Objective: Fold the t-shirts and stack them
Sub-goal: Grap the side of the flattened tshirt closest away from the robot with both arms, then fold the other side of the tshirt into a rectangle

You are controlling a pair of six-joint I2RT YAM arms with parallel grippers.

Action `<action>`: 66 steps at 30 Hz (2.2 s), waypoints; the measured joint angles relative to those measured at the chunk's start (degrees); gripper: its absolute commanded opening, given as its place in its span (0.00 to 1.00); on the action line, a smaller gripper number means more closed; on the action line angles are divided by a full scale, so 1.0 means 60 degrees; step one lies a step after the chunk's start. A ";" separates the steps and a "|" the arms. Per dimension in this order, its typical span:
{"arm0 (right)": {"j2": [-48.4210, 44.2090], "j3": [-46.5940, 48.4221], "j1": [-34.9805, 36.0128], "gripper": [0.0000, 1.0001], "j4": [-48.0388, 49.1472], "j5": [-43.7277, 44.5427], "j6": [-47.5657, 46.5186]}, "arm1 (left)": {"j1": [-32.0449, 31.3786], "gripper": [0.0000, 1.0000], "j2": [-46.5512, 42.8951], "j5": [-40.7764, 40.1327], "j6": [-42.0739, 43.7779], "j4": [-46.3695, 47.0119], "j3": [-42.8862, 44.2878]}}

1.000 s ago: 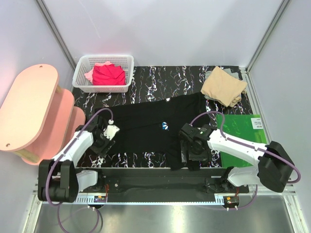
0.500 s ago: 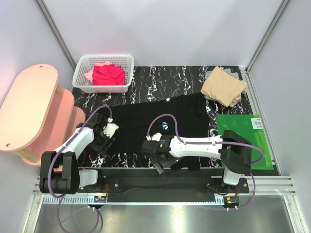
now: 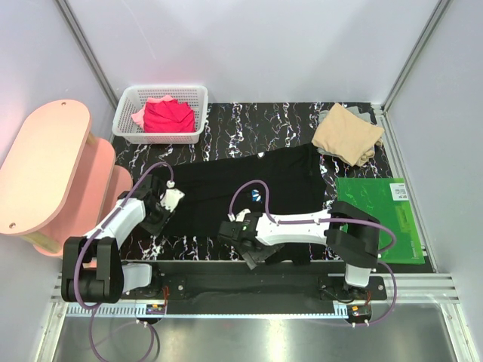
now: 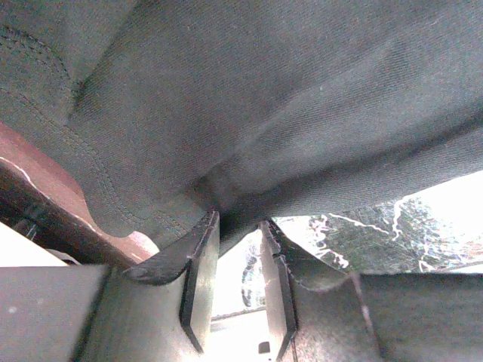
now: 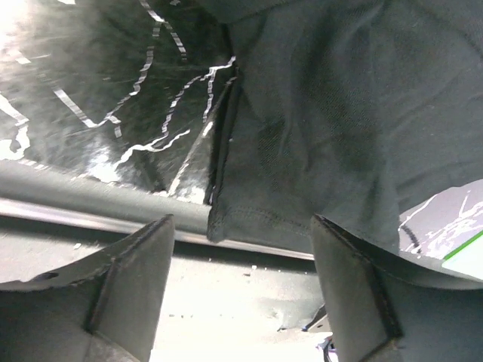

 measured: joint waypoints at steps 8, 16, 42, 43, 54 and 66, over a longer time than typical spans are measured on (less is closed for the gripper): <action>0.0135 -0.0324 -0.0204 0.13 0.0142 -0.0007 0.0342 | 0.0007 0.27 -0.0146 -0.0004 0.0011 0.0004 0.0000; -0.0204 -0.0499 -0.0466 0.00 0.0160 -0.0015 0.0532 | 0.0007 0.04 -0.0324 -0.0007 0.0058 -0.0011 0.0007; -0.3799 0.0324 -0.0219 0.00 -0.1399 -0.3209 0.0863 | 0.0153 0.00 -0.1810 -0.0885 0.1133 -0.0769 0.0656; -0.3876 0.0251 -0.0219 0.00 -0.1432 -0.3268 0.0867 | 0.0153 0.00 -0.1887 -0.0889 0.1162 -0.0805 0.0656; -0.3592 0.0962 -0.1246 0.00 -0.2007 -0.2973 -0.0022 | 0.0153 0.00 0.0018 -0.0678 0.1246 -0.1038 0.2237; -0.2320 0.2065 -0.3428 0.00 -0.1683 -0.2328 -0.1559 | 0.0149 0.00 0.2805 -0.0586 0.1188 -0.0714 0.4659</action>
